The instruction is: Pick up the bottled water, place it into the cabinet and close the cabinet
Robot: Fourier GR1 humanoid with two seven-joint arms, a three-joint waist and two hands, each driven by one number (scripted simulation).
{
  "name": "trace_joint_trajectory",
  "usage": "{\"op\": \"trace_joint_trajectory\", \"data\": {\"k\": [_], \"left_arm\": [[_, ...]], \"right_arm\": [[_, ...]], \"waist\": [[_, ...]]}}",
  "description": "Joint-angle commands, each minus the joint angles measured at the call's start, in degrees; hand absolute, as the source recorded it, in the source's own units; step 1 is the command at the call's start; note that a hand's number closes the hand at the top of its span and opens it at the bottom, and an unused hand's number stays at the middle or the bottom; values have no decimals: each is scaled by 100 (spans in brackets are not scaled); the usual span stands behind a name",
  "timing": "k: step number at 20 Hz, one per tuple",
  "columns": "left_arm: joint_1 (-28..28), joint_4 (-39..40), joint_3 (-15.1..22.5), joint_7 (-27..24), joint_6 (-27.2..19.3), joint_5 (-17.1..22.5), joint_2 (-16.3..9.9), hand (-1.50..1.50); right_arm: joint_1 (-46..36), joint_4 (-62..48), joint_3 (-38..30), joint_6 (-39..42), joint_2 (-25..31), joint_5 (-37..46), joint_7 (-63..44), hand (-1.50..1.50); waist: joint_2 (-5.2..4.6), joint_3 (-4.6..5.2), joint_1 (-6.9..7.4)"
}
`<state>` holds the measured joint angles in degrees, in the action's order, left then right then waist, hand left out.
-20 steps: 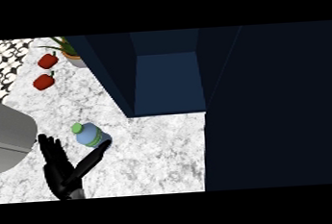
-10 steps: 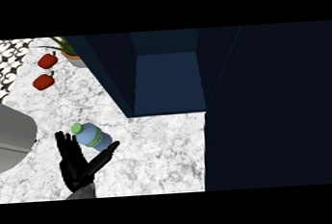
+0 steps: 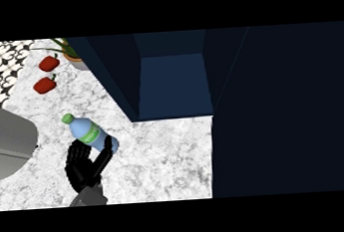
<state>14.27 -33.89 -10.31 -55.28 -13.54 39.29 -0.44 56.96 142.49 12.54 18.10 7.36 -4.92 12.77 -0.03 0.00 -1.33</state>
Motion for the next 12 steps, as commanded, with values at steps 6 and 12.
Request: {"op": "trace_joint_trajectory", "data": {"k": [6,12], "left_arm": [[16,399,1097,318,1643,-848,-200,150],[-18,514,1426,115,2530,-1263,-537,150]], "right_arm": [[116,189,195,47,-72,-95,104,-150],[238,400,310,-17,-93,-28,-93,-150]], "waist": [[-3,10,-59],[3,8,23]]}}
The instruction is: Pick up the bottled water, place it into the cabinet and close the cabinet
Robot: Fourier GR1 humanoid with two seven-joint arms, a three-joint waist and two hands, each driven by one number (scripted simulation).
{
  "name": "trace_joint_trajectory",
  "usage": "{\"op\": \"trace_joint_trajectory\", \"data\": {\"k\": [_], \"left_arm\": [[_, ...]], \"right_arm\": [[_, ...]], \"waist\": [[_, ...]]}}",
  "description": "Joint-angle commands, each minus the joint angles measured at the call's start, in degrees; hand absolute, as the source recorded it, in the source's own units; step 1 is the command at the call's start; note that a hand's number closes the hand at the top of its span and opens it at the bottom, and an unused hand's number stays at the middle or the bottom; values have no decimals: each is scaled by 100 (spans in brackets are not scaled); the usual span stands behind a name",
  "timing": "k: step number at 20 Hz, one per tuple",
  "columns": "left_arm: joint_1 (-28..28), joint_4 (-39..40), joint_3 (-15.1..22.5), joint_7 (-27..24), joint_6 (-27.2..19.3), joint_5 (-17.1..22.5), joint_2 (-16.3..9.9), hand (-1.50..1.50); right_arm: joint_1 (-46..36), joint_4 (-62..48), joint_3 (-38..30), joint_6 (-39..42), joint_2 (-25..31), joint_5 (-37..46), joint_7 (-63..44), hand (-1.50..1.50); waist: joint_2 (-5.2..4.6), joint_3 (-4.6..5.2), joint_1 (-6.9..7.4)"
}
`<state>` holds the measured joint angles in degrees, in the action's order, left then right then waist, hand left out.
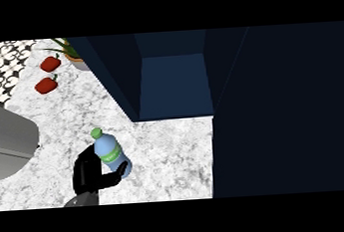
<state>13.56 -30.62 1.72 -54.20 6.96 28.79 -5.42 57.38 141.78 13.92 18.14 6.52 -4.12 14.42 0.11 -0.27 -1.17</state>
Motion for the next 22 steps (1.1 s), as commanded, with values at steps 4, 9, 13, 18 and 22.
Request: {"op": "trace_joint_trajectory", "data": {"k": [4,9,13,18,22], "left_arm": [[52,-202,420,89,294,-357,310,150],[-180,-1387,593,1169,103,-171,408,150],[143,-1788,989,1590,-611,83,535,150],[389,-2604,1221,2388,-1280,-95,540,150],[750,-2835,1571,2347,-2151,-443,541,150]], "right_arm": [[124,452,-101,-8,40,-262,-264,-150],[-166,248,-307,-17,42,-530,-374,-150],[275,669,-44,26,4,-360,-362,-150],[-82,446,96,-121,-138,-322,-543,-150],[137,761,79,-109,-128,-311,-540,-150]], "waist": [[1,28,42],[11,20,131],[18,26,46],[5,25,107],[5,28,59]]}}
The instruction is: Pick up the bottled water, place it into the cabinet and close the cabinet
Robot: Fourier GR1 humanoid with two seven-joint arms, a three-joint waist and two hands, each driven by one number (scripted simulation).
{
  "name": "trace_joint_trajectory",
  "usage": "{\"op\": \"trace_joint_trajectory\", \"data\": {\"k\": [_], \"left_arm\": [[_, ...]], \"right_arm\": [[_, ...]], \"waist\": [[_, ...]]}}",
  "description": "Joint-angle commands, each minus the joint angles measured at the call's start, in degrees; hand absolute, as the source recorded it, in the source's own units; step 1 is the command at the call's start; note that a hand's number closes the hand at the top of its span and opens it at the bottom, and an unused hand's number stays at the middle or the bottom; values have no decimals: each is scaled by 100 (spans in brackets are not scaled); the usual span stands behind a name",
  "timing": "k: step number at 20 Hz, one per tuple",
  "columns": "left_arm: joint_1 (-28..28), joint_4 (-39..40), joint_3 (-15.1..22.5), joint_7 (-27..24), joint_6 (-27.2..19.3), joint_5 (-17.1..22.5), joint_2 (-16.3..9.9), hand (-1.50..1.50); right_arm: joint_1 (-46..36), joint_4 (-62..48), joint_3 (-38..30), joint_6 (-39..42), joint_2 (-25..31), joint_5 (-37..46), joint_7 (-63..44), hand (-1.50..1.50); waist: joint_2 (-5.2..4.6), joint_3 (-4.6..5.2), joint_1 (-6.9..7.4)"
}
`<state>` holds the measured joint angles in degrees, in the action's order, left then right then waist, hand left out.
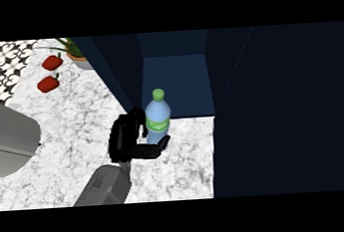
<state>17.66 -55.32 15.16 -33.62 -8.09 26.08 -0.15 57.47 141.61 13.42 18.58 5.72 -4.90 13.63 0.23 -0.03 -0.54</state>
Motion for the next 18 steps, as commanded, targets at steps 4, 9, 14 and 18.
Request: {"op": "trace_joint_trajectory", "data": {"k": [4,9,14,18], "left_arm": [[764,-456,682,711,-1240,17,15,150],[1767,50,926,1071,-2013,265,15,150],[2804,1053,865,1307,-2422,434,15,150],[3327,1866,414,1158,-2219,509,15,150]], "right_arm": [[21,668,-320,-12,152,-679,-513,-150],[-380,-173,-785,139,119,-713,26,-150],[-306,126,-799,262,176,-928,-93,-150],[-163,92,-873,288,57,-841,99,-150]], "waist": [[-16,2,-26],[-30,-1,-88],[-59,2,-199],[-68,3,-226]]}}
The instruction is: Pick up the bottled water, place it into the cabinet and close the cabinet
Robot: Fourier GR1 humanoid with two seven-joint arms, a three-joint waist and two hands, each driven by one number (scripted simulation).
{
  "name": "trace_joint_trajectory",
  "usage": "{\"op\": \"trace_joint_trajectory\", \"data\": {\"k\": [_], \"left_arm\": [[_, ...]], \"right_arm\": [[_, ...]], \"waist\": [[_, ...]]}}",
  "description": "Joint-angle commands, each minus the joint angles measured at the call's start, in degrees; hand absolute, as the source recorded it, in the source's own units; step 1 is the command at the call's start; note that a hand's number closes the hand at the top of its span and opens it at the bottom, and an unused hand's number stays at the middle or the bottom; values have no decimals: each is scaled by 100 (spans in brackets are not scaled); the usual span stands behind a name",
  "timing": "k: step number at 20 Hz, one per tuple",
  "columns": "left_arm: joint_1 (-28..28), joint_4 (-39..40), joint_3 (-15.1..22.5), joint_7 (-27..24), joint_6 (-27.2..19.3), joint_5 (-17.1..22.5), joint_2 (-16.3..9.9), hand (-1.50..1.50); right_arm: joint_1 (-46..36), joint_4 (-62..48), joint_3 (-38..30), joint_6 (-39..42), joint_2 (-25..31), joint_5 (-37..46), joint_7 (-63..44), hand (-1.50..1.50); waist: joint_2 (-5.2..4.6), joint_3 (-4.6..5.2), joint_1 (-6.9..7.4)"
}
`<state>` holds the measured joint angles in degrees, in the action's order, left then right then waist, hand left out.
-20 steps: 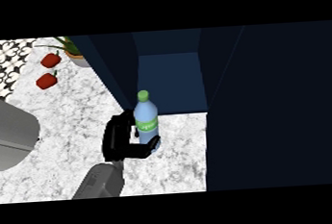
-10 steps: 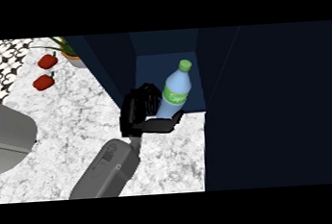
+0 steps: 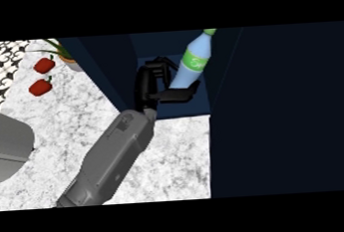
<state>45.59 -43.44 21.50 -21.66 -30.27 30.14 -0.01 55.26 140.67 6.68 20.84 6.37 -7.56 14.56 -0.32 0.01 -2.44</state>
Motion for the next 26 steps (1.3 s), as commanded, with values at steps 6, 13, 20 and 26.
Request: {"op": "trace_joint_trajectory", "data": {"k": [6,13,20,26], "left_arm": [[1061,1750,33,-180,-382,-155,1,150],[1481,2880,-390,-290,-641,-180,0,150],[1723,3343,-794,-666,-589,-83,-175,150],[2004,3694,-616,-907,-950,-390,-260,-150]], "right_arm": [[-39,287,-286,97,40,-674,-238,-150],[-33,173,-180,309,-7,-464,33,-150],[-251,-15,-566,397,102,-776,85,-150],[-274,-48,-445,448,65,-651,92,-150]], "waist": [[-68,0,-111],[-123,7,-241],[-141,5,-204],[-189,8,-334]]}}
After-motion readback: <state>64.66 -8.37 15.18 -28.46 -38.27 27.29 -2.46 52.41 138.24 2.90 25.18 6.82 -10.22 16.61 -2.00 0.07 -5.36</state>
